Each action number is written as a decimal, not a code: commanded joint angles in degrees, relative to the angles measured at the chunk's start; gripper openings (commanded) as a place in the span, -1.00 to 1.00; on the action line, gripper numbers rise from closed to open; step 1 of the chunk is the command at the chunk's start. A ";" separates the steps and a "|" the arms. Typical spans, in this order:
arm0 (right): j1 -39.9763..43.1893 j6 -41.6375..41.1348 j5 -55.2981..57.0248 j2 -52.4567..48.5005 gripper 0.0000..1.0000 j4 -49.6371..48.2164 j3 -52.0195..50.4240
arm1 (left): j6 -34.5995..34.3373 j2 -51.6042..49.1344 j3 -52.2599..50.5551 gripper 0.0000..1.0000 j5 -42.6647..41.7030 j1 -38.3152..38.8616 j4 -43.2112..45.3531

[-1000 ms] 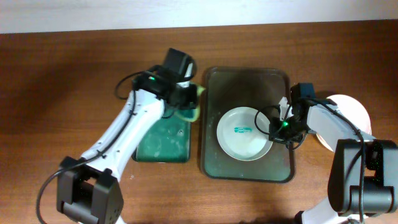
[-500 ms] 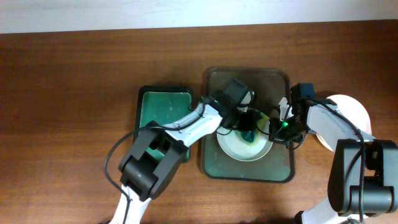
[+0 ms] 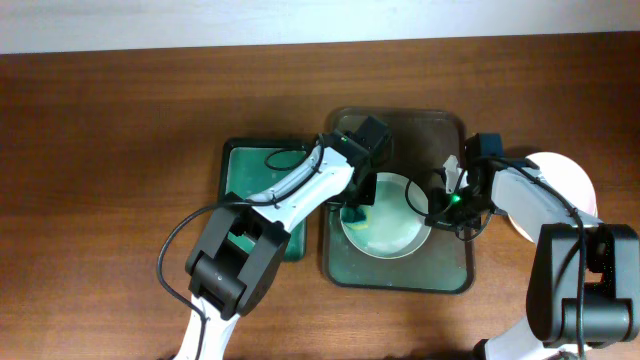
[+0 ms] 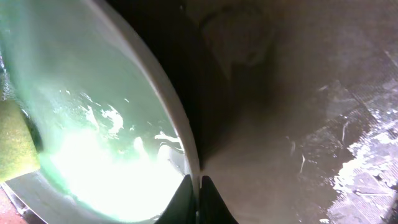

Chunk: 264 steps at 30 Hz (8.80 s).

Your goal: Clean dirty plates on tray and stack at the side

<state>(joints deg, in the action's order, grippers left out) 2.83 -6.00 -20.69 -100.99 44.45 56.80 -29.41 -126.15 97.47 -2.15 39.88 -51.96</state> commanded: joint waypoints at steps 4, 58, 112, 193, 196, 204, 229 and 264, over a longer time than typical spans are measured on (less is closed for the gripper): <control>0.57 0.15 3.10 0.28 -0.92 0.33 0.48 | 6.82 -5.75 0.48 -1.00 -27.52 1.70 12.81; 0.57 0.15 3.08 0.28 -0.92 0.61 0.50 | 12.26 -7.87 7.72 -1.00 -3.26 8.98 -2.03; -57.64 -8.00 95.01 36.50 -0.92 11.74 0.76 | 5.90 44.74 -12.83 0.99 0.00 -19.80 -7.67; 45.94 -20.59 7.37 13.18 -0.92 -7.43 0.76 | 5.90 44.74 -12.90 0.99 0.00 -19.80 -7.69; 45.90 -19.71 7.41 9.77 -0.66 -7.39 0.76 | 5.90 44.74 -12.90 0.99 0.00 -19.80 -7.69; 39.58 -12.72 -19.61 23.21 -0.03 -4.52 3.58 | 5.90 44.74 -12.90 0.99 0.00 -19.80 -7.69; -6.14 15.96 -7.58 65.05 0.96 -1.86 1.99 | 5.90 44.74 -12.90 0.99 0.00 -19.80 -7.69; -2.75 14.34 0.85 100.63 0.96 -41.68 -56.48 | 5.90 44.74 -12.90 0.99 0.00 -19.80 -7.69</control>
<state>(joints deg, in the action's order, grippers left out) -0.30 8.93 -20.36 -0.80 2.57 0.75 -23.62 -81.76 83.90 -1.74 20.43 -59.75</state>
